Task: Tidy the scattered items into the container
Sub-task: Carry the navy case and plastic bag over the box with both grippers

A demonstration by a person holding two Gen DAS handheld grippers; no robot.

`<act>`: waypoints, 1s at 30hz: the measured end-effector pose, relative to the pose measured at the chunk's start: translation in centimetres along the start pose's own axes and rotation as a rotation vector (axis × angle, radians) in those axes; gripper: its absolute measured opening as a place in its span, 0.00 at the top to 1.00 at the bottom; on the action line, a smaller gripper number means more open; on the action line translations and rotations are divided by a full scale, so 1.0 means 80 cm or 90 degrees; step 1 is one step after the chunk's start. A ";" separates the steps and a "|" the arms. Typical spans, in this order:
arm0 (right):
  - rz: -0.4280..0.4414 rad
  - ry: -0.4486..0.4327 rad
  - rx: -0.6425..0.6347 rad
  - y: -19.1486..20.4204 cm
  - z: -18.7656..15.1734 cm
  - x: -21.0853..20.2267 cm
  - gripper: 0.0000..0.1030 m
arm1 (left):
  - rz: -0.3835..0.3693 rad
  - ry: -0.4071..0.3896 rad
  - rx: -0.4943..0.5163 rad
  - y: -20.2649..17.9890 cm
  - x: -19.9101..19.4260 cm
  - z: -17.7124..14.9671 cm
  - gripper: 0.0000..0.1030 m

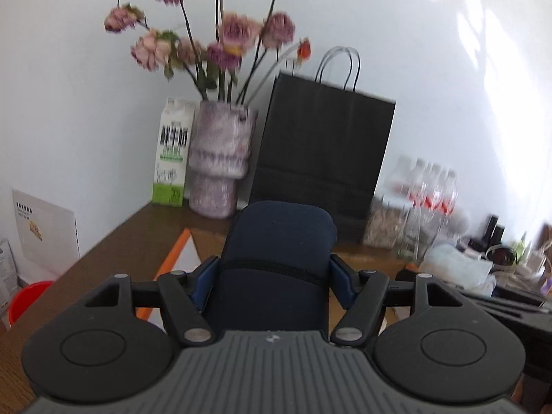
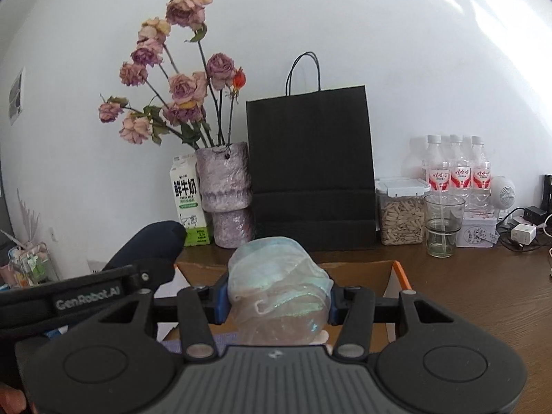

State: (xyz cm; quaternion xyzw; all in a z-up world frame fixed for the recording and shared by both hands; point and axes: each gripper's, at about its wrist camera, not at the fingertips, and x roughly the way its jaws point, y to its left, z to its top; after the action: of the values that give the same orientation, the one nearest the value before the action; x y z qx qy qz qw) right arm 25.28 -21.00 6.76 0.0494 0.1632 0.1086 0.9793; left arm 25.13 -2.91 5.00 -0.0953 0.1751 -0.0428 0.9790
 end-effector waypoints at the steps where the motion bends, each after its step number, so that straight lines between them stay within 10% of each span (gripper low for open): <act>1: 0.002 0.006 0.002 0.001 -0.003 0.002 0.53 | 0.003 0.010 -0.001 0.002 0.004 -0.005 0.35; 30: -0.008 0.029 -0.002 0.000 -0.029 0.011 0.49 | 0.040 0.011 0.051 -0.005 0.005 -0.027 0.26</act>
State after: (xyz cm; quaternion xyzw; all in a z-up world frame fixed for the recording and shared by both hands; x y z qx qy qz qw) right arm 25.32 -20.61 4.27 0.0444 0.1855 0.1034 0.9762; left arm 24.74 -3.75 2.97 -0.0501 0.1848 -0.0202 0.9813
